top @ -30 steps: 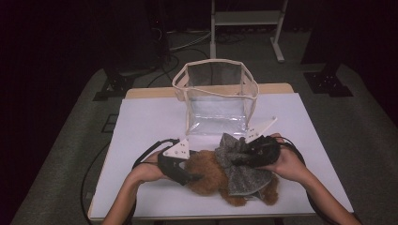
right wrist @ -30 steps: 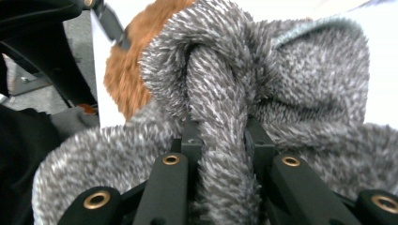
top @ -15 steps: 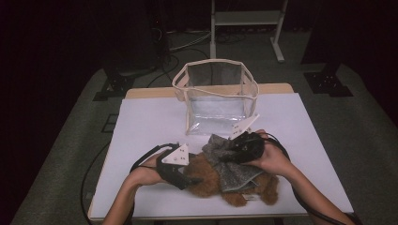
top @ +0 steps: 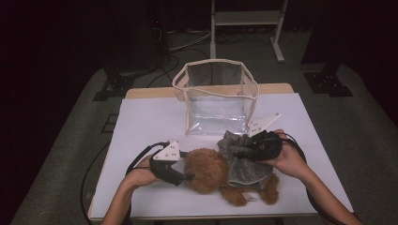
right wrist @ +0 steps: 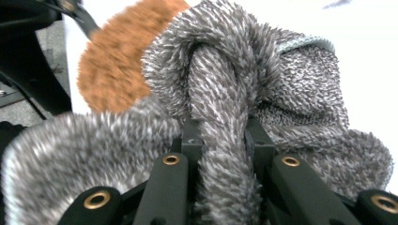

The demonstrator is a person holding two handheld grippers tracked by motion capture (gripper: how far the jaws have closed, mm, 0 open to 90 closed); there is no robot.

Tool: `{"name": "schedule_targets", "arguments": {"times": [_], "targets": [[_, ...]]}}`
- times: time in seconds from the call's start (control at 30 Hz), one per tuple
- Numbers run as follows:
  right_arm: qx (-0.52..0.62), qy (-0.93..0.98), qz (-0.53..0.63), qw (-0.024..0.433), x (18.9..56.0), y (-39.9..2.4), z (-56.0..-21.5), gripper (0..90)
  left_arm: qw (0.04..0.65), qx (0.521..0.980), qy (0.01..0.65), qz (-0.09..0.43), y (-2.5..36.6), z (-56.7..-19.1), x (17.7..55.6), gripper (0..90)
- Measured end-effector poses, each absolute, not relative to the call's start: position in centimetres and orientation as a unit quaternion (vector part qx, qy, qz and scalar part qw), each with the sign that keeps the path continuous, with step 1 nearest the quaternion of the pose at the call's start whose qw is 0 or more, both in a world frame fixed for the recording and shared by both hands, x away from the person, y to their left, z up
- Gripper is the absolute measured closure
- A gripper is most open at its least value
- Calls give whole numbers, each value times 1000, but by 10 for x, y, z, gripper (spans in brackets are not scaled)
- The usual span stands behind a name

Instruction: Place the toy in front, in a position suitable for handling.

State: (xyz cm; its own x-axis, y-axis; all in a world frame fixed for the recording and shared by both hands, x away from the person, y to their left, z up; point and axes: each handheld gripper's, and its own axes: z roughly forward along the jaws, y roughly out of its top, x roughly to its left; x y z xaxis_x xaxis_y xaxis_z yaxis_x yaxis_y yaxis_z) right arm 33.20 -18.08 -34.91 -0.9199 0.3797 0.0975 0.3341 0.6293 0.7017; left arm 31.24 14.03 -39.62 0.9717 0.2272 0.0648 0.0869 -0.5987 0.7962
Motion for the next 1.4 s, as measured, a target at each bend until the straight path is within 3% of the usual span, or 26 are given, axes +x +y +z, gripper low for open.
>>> {"name": "schedule_targets", "arguments": {"times": [0.27, 0.57, 0.73, 1.23, 1.4], "targets": [[154, 913, 377, 33, 314, -160, -351, 739, 429, 894, 94, 91, 124, -392, 323, 299], [195, 905, 377, 28, 341, -170, -357, 743, 444, 883, 119, 99, 148, -390, 320, 313], [206, 901, 382, 10, 356, -166, -354, 742, 451, 883, 104, 79, 142, -406, 315, 425], [170, 920, 352, -13, 395, -90, -342, 741, 433, 894, 69, 87, 122, -404, 315, 419], [163, 921, 355, -7, 389, -93, -342, 743, 433, 894, 72, 91, 125, -404, 315, 412]]}}
